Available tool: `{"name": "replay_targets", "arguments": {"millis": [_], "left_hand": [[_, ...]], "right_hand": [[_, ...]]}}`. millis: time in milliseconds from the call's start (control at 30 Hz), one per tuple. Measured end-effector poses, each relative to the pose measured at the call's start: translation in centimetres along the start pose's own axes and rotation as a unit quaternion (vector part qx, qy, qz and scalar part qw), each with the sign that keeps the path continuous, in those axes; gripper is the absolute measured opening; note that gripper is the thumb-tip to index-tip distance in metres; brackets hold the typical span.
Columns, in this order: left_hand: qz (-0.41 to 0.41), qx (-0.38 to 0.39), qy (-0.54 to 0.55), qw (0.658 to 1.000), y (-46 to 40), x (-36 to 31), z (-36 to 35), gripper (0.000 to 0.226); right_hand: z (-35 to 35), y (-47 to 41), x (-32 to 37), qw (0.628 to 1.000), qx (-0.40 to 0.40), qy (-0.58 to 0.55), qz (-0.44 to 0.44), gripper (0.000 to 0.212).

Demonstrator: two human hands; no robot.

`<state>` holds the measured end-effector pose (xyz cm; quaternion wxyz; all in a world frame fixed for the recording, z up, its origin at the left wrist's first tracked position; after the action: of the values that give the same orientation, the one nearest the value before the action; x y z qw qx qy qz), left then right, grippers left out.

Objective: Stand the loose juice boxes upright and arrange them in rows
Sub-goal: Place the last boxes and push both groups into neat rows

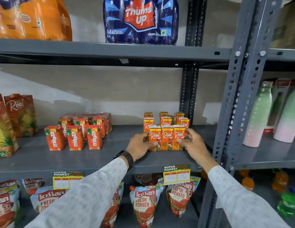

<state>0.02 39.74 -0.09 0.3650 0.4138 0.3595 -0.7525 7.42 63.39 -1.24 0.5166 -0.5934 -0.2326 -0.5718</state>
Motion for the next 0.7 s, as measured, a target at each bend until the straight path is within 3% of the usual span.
{"name": "replay_targets", "arguments": {"millis": [233,700], "left_hand": [[-0.032,0.000,-0.011,0.999,3.1,-0.5,0.6,0.045],[-0.041,-0.015,-0.024,0.999,6.1,-0.5,0.4,0.047]], "right_hand": [[0.2,2.5,0.6,1.000,0.007,0.008,0.017,0.045],[0.1,5.4,1.0,0.999,-0.002,0.026,0.023,0.046]]}}
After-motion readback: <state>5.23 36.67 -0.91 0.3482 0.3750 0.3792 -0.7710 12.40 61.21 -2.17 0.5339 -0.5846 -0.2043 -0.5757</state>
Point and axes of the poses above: each hand's wrist, its own y-axis away from the middle knuckle, its own z-axis out of the back of the hand, x = y × z, the point moved 1 cm from there along -y, towards the middle knuckle, and after that the axes turned 1 degree about x, right-handed, at the moved point
